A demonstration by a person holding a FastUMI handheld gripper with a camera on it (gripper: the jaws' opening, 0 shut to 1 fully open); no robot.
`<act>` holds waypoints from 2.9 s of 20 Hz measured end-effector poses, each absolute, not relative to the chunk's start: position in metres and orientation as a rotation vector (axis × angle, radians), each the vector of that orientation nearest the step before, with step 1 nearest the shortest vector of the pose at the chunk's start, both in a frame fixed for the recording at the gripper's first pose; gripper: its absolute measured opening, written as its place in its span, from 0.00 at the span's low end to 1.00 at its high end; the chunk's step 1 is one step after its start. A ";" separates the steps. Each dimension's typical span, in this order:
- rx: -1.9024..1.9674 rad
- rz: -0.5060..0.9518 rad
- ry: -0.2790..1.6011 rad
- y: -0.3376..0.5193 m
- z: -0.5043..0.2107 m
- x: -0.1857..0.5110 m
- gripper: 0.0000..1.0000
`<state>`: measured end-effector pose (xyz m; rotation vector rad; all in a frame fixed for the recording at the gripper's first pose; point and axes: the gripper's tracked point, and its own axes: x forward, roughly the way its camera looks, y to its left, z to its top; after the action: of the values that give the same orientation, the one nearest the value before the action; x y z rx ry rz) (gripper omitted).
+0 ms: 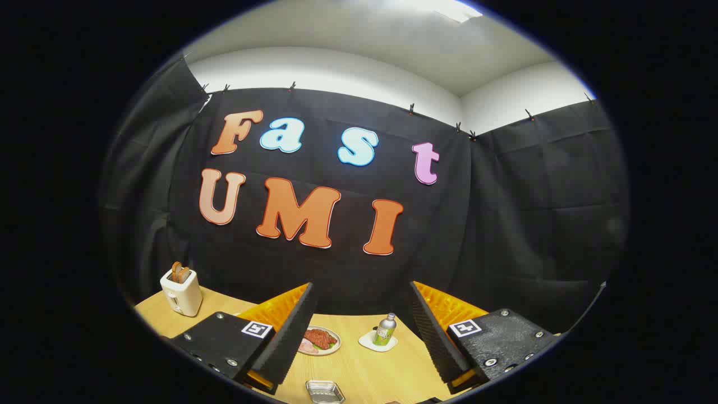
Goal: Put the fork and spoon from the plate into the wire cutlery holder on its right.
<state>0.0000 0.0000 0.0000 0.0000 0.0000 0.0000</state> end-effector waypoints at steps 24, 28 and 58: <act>0.083 0.409 0.177 0.171 -0.074 0.012 0.99; 0.080 0.527 0.307 0.234 -0.113 0.009 0.99; -0.210 0.647 1.395 0.386 -0.393 -0.041 0.63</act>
<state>-0.0414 0.3856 -0.3933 -0.2101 1.3951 0.6470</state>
